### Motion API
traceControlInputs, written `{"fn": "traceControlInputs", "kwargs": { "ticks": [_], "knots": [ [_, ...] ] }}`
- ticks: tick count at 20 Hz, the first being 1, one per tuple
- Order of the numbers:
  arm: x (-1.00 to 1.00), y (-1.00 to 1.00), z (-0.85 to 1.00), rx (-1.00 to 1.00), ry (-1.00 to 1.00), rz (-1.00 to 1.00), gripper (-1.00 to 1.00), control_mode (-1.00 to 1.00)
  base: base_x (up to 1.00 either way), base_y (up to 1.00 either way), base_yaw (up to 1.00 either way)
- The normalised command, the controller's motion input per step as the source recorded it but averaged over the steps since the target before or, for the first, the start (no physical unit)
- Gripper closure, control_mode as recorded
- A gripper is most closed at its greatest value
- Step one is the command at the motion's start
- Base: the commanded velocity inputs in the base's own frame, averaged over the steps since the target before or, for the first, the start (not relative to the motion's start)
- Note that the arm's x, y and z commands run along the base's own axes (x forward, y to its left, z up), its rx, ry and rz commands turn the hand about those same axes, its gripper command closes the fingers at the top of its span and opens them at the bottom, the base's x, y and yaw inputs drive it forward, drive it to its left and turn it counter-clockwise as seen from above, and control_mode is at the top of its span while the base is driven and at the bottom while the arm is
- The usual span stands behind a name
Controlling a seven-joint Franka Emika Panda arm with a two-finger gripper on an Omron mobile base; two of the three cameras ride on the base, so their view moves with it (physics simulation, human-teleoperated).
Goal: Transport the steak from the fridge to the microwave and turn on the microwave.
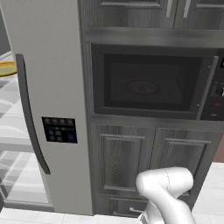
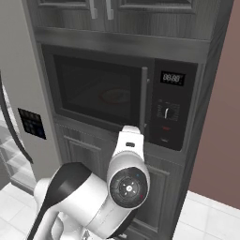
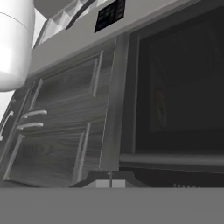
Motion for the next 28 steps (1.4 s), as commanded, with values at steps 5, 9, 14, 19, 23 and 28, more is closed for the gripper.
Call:
{"fn": "traceControlInputs", "kwargs": {
  "ticks": [5, 9, 14, 19, 23, 28],
  "knots": [
    [0.29, -0.1, 0.0, 0.0, -0.05, 0.0, 1.0, -1.0, 0.0, 0.0, 0.0],
    [0.28, -0.13, -0.03, 0.0, -0.05, 0.0, 1.0, -1.0, 0.0, 0.0, 0.0],
    [0.22, -0.13, -0.09, 0.01, -0.08, 0.0, 1.0, -1.0, 0.0, 0.0, 0.0],
    [0.08, -0.1, -0.21, 0.03, -0.08, 0.0, 1.0, -1.0, 0.0, 0.0, 0.0],
    [0.09, -0.08, -0.18, 0.04, -0.07, 0.0, 1.0, -1.0, 0.0, 0.0, 0.0],
    [0.1, -0.08, -0.04, 0.04, -0.1, 0.0, 1.0, -1.0, 0.0, 0.0, 0.0]
  ]
}}
